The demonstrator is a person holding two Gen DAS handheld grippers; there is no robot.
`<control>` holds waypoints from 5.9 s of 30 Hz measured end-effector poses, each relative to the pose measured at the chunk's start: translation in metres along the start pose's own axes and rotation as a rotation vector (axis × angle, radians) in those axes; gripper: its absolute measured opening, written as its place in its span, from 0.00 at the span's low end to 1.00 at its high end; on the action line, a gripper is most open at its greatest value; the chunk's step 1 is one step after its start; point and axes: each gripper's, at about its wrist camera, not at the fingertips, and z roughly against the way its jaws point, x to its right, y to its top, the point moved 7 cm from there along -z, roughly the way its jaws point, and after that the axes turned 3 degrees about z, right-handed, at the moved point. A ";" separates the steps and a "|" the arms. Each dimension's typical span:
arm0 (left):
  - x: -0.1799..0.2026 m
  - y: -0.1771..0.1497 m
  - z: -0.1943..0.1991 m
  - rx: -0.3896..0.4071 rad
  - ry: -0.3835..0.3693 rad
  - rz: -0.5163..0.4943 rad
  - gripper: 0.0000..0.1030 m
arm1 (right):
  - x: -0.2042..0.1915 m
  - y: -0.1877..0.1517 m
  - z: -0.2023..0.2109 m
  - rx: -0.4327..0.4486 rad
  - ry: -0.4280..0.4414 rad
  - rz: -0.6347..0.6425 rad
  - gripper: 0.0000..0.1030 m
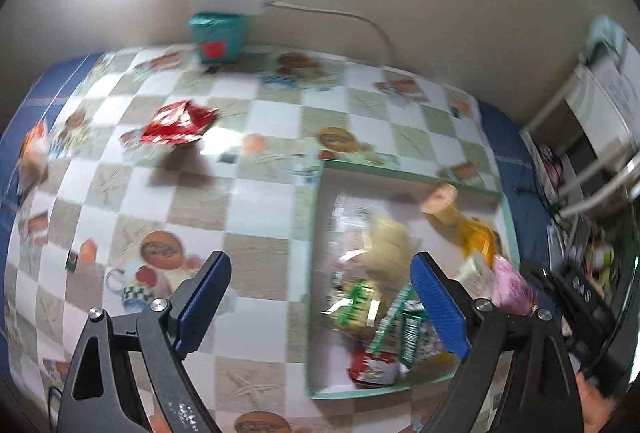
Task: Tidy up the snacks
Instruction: 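Carry the cracker pack and Swiss roll pack into the tray and release both, then move both tools back toward the red bag and orange bag, then grasp the red Nice Kiss bag with the right tool while the left tool grasps the orange pumpkin bag, then carry the red bag and orange bag into the tray and release both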
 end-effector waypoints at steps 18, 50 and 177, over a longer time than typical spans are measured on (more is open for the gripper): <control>-0.102 0.022 0.010 0.030 0.079 0.229 0.89 | -0.028 0.013 0.050 0.127 -0.010 0.096 1.00; -0.361 0.009 0.051 0.082 0.300 0.623 0.89 | -0.282 -0.186 -0.018 -0.135 0.193 0.693 1.00; -0.244 0.008 0.054 0.058 0.042 0.544 0.59 | -0.236 -0.233 -0.015 -0.246 0.185 0.843 0.59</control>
